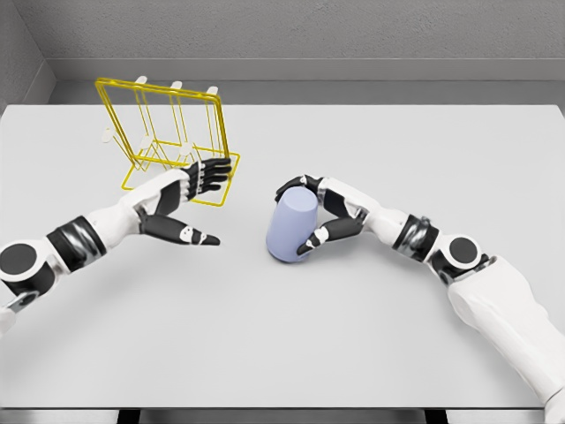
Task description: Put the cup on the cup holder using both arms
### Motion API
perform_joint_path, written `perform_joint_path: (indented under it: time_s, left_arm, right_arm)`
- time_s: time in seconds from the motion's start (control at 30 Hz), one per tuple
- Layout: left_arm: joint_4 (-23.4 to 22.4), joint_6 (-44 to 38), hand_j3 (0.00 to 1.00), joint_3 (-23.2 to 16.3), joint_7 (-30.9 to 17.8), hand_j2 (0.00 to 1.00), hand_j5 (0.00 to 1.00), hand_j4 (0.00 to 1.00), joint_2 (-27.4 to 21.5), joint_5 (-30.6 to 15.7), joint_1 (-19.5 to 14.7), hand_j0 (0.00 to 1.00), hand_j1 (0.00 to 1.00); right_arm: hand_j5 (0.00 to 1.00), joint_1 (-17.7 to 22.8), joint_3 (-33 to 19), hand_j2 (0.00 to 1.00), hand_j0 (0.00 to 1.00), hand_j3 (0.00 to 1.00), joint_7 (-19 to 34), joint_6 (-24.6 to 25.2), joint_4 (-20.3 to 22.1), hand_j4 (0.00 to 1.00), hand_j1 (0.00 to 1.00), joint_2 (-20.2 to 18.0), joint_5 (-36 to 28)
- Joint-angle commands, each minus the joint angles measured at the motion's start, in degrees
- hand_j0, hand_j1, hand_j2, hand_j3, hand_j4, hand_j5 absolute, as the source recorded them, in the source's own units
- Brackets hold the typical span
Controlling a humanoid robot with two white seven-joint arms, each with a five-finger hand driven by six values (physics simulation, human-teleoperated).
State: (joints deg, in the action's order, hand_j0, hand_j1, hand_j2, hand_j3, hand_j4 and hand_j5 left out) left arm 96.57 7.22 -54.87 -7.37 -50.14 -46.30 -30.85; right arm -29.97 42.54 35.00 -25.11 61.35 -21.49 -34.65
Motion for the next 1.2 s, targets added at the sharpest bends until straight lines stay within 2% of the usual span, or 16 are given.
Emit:
perform_joint_path:
  time_s: [0.0, 0.03, 0.1, 0.13, 0.43, 0.53, 0.6, 0.77, 0.93, 1.0, 1.17]
  left_arm:
    - [0.03, -0.01, 1.00, 0.20, -0.01, 1.00, 1.00, 1.00, -0.13, 0.33, 0.00, 1.00, 1.00]
    - [0.03, -0.01, 1.00, 0.20, -0.01, 1.00, 1.00, 1.00, -0.13, 0.33, 0.00, 1.00, 1.00]
    - [0.03, -0.01, 1.00, 0.20, -0.10, 1.00, 1.00, 1.00, -0.13, 0.33, 0.00, 1.00, 1.00]
    - [0.03, -0.01, 1.00, 0.20, -0.10, 1.00, 1.00, 1.00, -0.13, 0.33, 0.00, 1.00, 1.00]
    - [0.03, 0.43, 1.00, 0.20, -0.19, 1.00, 1.00, 1.00, 0.74, 1.65, -0.18, 1.00, 1.00]
    - [-0.06, 0.60, 1.00, 0.20, -0.10, 1.00, 1.00, 1.00, 1.18, 1.65, -0.09, 1.00, 1.00]
    - [-0.06, 0.60, 1.00, 0.20, -0.10, 1.00, 1.00, 1.00, 2.50, 3.49, 0.09, 1.00, 1.00]
    - [-0.76, 0.60, 1.00, 0.29, 0.16, 1.00, 1.00, 1.00, 4.61, 3.67, 0.18, 1.00, 1.00]
    - [-3.66, 0.60, 1.00, 1.00, 0.07, 1.00, 1.00, 1.00, 9.00, 3.58, 0.18, 1.00, 1.00]
    - [-4.02, 0.60, 1.00, 1.00, -0.01, 1.00, 1.00, 1.00, 9.36, 3.58, 0.18, 1.00, 1.00]
    - [-6.13, 0.69, 1.00, 1.00, -0.01, 1.00, 1.00, 1.00, 11.99, 3.67, 0.18, 1.00, 1.00]
  right_arm:
    - [0.64, 0.00, -0.09, 0.64, 0.64, 0.64, 0.00, 0.06, -0.35, 0.64, 0.64, 0.13, -0.25]
    - [0.71, 0.00, -0.09, 0.71, 0.71, 0.71, 0.00, 0.06, -0.61, 0.71, 0.71, 0.13, -0.25]
    - [0.92, 0.09, 0.00, 0.92, 0.92, 0.92, 0.00, 0.06, -0.61, 0.92, 0.92, 0.04, 0.45]
    - [1.00, 0.09, 0.00, 1.00, 1.00, 1.00, 0.00, 0.06, -0.53, 1.00, 1.00, 0.04, 2.39]
    - [1.00, 0.00, 0.00, 1.00, 1.00, 1.00, 0.00, -0.03, -0.09, 1.00, 1.00, -0.48, 2.92]
    - [1.00, -1.76, 0.00, 1.00, 1.00, 1.00, 0.00, -0.03, 0.09, 1.00, 1.00, -0.75, 2.83]
    - [1.00, -2.55, 0.09, 1.00, 1.00, 1.00, 0.00, -0.03, 0.09, 1.00, 1.00, -2.51, 2.92]
    - [1.00, -3.34, 1.76, 1.00, 1.00, 1.00, 0.00, -0.21, 0.00, 1.00, 1.00, -5.76, 2.92]
    - [1.00, -4.13, 2.02, 1.00, 1.00, 1.00, 0.00, -0.73, 0.00, 1.00, 1.00, -9.19, 3.01]
    - [1.00, -4.75, 1.94, 1.00, 1.00, 1.00, 0.00, -0.73, 0.00, 1.00, 1.00, -10.15, 3.01]
    - [1.00, -7.82, 2.11, 1.00, 1.00, 1.00, 0.00, -4.07, 0.09, 1.00, 1.00, -17.97, 3.27]
